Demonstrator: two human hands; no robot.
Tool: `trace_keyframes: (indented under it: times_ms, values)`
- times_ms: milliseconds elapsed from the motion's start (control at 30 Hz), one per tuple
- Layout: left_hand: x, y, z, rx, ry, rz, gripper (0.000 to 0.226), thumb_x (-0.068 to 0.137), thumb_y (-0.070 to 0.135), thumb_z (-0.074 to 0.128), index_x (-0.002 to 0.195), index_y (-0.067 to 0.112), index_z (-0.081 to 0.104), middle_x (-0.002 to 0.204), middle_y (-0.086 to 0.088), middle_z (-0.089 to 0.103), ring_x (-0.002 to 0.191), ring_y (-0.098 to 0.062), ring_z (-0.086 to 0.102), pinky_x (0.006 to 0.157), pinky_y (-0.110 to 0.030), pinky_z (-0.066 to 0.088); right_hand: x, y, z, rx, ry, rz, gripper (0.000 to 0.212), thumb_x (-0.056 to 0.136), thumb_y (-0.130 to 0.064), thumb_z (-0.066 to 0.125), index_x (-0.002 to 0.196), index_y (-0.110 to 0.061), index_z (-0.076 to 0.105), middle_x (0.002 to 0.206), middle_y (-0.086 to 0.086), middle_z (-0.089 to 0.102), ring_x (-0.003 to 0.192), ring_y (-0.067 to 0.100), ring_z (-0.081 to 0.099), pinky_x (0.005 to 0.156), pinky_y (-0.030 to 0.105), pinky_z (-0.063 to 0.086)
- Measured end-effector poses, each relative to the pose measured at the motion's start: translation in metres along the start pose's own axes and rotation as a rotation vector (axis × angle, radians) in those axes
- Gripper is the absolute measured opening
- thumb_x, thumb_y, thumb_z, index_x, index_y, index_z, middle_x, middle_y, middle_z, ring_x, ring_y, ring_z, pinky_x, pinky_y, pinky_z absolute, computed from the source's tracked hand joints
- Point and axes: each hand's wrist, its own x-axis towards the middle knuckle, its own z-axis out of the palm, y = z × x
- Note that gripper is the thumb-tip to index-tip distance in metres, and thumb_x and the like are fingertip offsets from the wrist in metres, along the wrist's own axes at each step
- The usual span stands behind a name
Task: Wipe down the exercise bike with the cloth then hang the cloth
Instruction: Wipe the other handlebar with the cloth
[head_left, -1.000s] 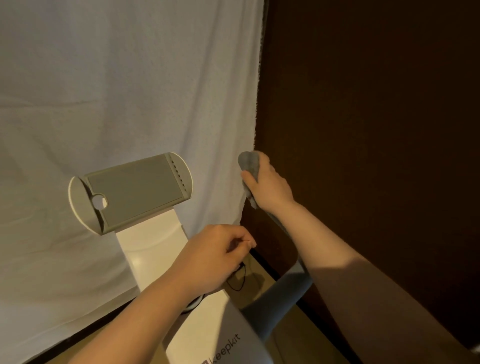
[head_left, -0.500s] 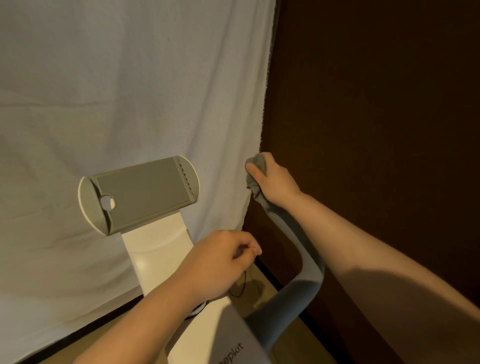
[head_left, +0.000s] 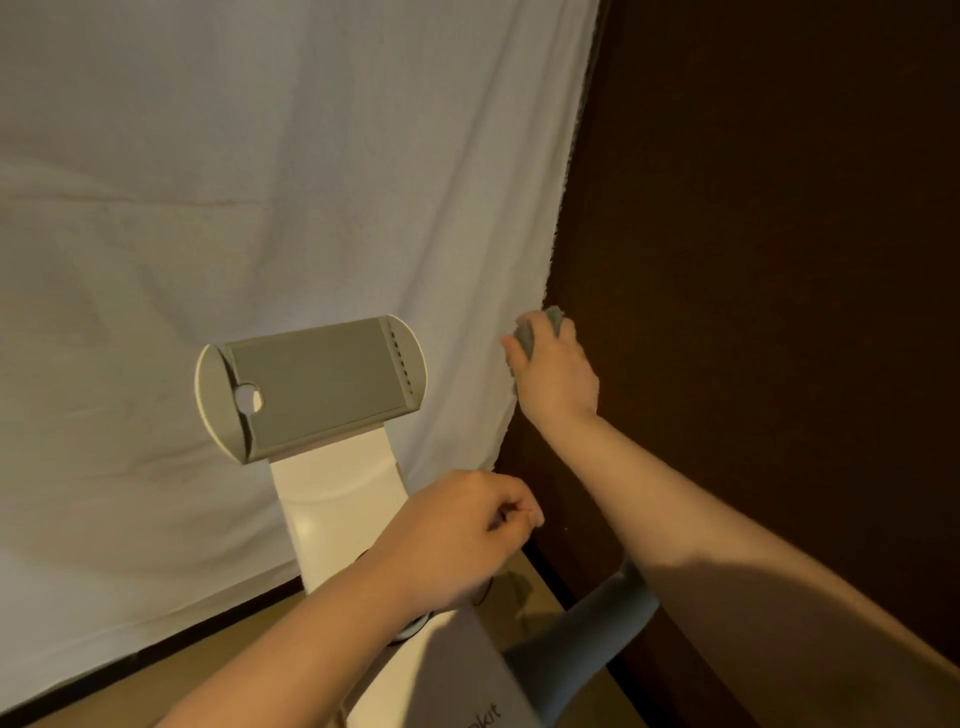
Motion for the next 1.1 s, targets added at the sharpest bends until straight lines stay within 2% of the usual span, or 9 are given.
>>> trace_keyframes:
  times_ms: [100, 200, 333, 500, 667, 833, 900, 1000, 1100]
  values:
    - [0.001, 0.001, -0.001, 0.013, -0.008, 0.002, 0.019, 0.098, 0.031, 0.051, 0.100, 0.040, 0.067, 0.086, 0.023, 0.064, 0.082, 0.008, 0.058, 0.069, -0.010, 0.044, 0.021, 0.000, -0.012, 0.251, -0.170, 0.029, 0.029, 0.099, -0.047, 0.042, 0.092, -0.023, 0.057, 0.092, -0.006, 0.058, 0.078, 0.015, 0.060, 0.063, 0.029, 0.047]
    - [-0.002, 0.000, -0.002, 0.009, -0.002, 0.003, 0.018, 0.098, 0.030, 0.051, 0.097, 0.042, 0.065, 0.086, 0.020, 0.065, 0.080, 0.004, 0.060, 0.069, -0.015, 0.047, 0.019, 0.006, -0.023, 0.450, -0.284, 0.124, 0.033, 0.096, -0.056, 0.043, 0.109, -0.029, 0.055, 0.094, -0.011, 0.061, 0.091, 0.014, 0.060, 0.066, 0.021, 0.041]
    - [-0.004, 0.000, -0.004, 0.006, 0.005, 0.025, 0.018, 0.098, 0.032, 0.051, 0.102, 0.038, 0.067, 0.088, 0.017, 0.066, 0.080, 0.001, 0.061, 0.074, -0.023, 0.052, -0.018, 0.030, -0.029, 0.239, -0.313, 0.145, 0.058, 0.095, -0.064, 0.031, 0.143, -0.031, 0.033, 0.130, 0.001, 0.056, 0.110, 0.023, 0.056, 0.080, 0.027, 0.033]
    - [-0.003, -0.001, -0.003, 0.023, 0.005, 0.044, 0.019, 0.098, 0.033, 0.051, 0.103, 0.036, 0.069, 0.087, 0.017, 0.066, 0.079, 0.001, 0.061, 0.074, -0.025, 0.052, -0.033, 0.049, -0.039, 0.046, -0.437, 0.175, 0.063, 0.095, -0.066, 0.025, 0.141, -0.024, 0.034, 0.128, 0.006, 0.057, 0.111, 0.029, 0.057, 0.078, 0.032, 0.037]
    - [0.000, -0.002, -0.002, 0.007, 0.011, 0.042, 0.018, 0.097, 0.031, 0.052, 0.099, 0.036, 0.069, 0.085, 0.014, 0.068, 0.078, -0.003, 0.062, 0.077, -0.034, 0.054, -0.024, 0.040, -0.031, 0.348, -0.363, 0.178, 0.049, 0.095, -0.060, 0.040, 0.126, -0.024, 0.048, 0.119, -0.002, 0.058, 0.108, 0.021, 0.057, 0.089, 0.036, 0.045]
    - [0.000, -0.002, -0.001, 0.020, 0.011, 0.051, 0.017, 0.096, 0.030, 0.053, 0.091, 0.041, 0.066, 0.085, 0.017, 0.067, 0.079, -0.002, 0.062, 0.079, -0.036, 0.053, -0.056, 0.068, -0.049, 0.220, -0.514, 0.248, 0.045, 0.089, -0.055, 0.054, 0.123, -0.027, 0.053, 0.113, -0.002, 0.063, 0.100, 0.020, 0.061, 0.088, 0.038, 0.050]
    - [0.000, -0.001, 0.000, 0.041, 0.008, 0.068, 0.017, 0.096, 0.029, 0.053, 0.093, 0.040, 0.066, 0.087, 0.020, 0.066, 0.083, -0.002, 0.063, 0.081, -0.037, 0.053, -0.068, 0.072, -0.055, 0.301, -0.506, 0.329, 0.045, 0.088, -0.055, 0.057, 0.122, -0.026, 0.053, 0.109, -0.002, 0.064, 0.095, 0.018, 0.063, 0.083, 0.035, 0.052]
    - [-0.001, -0.003, 0.001, 0.086, 0.021, 0.081, 0.017, 0.096, 0.030, 0.052, 0.095, 0.039, 0.067, 0.088, 0.022, 0.066, 0.083, -0.002, 0.063, 0.081, -0.038, 0.054, -0.094, 0.074, -0.069, 0.594, -0.457, 0.525, 0.039, 0.093, -0.042, 0.058, 0.126, -0.022, 0.052, 0.095, -0.001, 0.065, 0.079, 0.012, 0.063, 0.062, 0.024, 0.050]
    - [0.000, -0.006, 0.002, 0.124, 0.018, 0.092, 0.017, 0.096, 0.032, 0.052, 0.097, 0.037, 0.068, 0.091, 0.019, 0.067, 0.084, -0.003, 0.063, 0.081, -0.038, 0.054, -0.122, 0.076, -0.071, 0.824, -0.314, 0.704, 0.037, 0.091, -0.039, 0.062, 0.122, -0.021, 0.053, 0.097, 0.009, 0.069, 0.079, 0.021, 0.069, 0.064, 0.030, 0.055]
